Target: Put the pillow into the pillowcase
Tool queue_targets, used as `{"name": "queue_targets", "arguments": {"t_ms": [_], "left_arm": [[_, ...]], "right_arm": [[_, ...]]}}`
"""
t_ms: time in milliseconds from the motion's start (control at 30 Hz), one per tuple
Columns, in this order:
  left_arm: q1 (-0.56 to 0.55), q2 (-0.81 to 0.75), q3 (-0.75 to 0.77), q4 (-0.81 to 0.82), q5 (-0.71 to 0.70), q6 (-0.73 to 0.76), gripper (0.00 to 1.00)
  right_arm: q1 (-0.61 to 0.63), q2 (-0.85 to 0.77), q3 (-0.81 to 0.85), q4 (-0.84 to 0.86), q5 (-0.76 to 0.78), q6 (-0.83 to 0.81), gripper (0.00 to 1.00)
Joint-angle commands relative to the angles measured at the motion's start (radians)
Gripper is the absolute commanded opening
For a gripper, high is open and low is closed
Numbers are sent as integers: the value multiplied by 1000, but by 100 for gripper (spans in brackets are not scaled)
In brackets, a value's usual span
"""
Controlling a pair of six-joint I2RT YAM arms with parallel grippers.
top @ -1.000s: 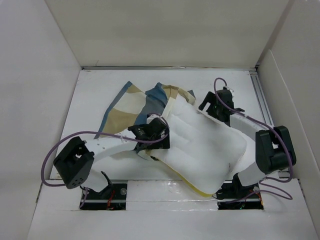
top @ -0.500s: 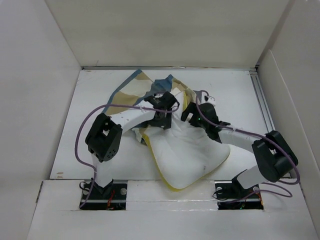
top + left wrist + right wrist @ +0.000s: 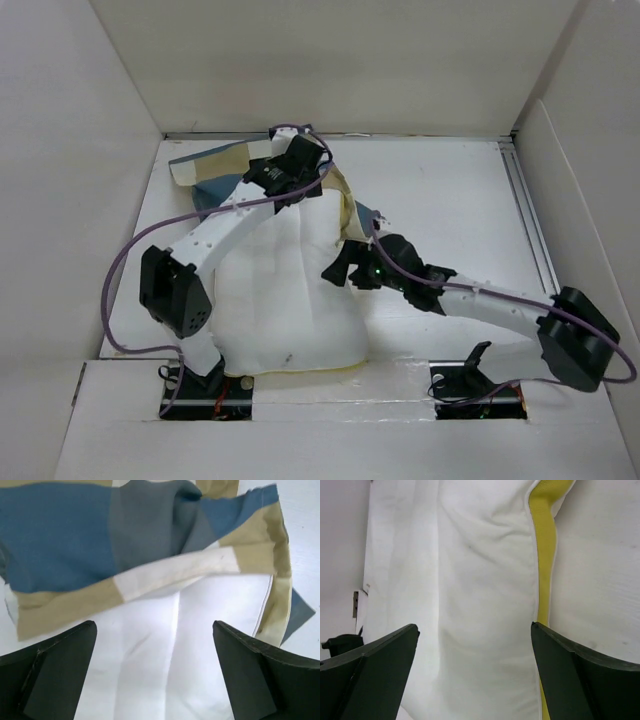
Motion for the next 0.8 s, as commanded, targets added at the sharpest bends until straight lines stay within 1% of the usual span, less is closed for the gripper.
{"name": "queue_targets", "arguments": {"t_ms": [0,33,67,100,133,167,200,233,267,300,333,367,400,433,467,500,533,567,600,667,733,767], "left_arm": [[-35,-127,-91,-17,8,-41,100],[-54,-162,-154,-6,25,-55,100],[-100,-234,-189,11,56,-71,100],[-130,-269,-226,35,105,-81,100],[-158,-306,-268,104,132,-81,100],[-184,-354,-345,145,168,-90,100],[-218,-366,-383,188,258,-90,100],[-218,-366,-453,275,296,-90,100],[-233,-366,-481,310,323,-102,100],[-234,-353,-498,330,340,-118,100],[-247,-336,-509,344,353,-118,100],[-258,-318,-509,344,354,-133,100],[-258,-276,-509,344,343,-142,100],[-270,-258,-509,328,320,-151,100],[-270,-236,-498,303,299,-151,100],[-270,-216,-480,286,277,-165,100],[-270,-180,-471,272,251,-165,100],[-270,-160,-461,258,195,-180,100],[-270,-138,-432,212,171,-181,100],[-270,-81,-408,178,118,-190,100],[-270,-48,-380,149,105,-190,100],[-270,-14,-380,149,91,-190,100]], "right_arm": [[-32,-115,-36,-64,91,-55,99],[-76,-133,-45,-64,91,-72,99],[-100,-156,-54,-64,91,-122,99],[-124,-156,-54,-49,105,-149,99],[-179,-156,-45,-33,114,-169,99],[-216,-144,-34,2,114,-201,99],[-253,-102,-20,26,114,-210,99],[-334,-69,13,55,78,-224,99],[-374,-30,35,94,39,-241,99],[-408,67,64,165,-13,-288,99],[-436,118,102,180,-118,-311,99],[-472,168,187,180,-157,-337,99],[-482,266,226,224,-203,-382,99],[-482,312,268,237,-254,-405,99],[-493,355,308,250,-342,-427,99],[-493,394,373,263,-374,-440,98],[-493,455,404,263,-392,-462,98],[-493,477,427,263,-414,-462,98],[-502,498,466,263,-423,-474,98],[-502,547,495,272,-435,-474,98],[-502,584,547,272,-455,-474,98],[-502,622,568,260,-455,-474,95]]}}
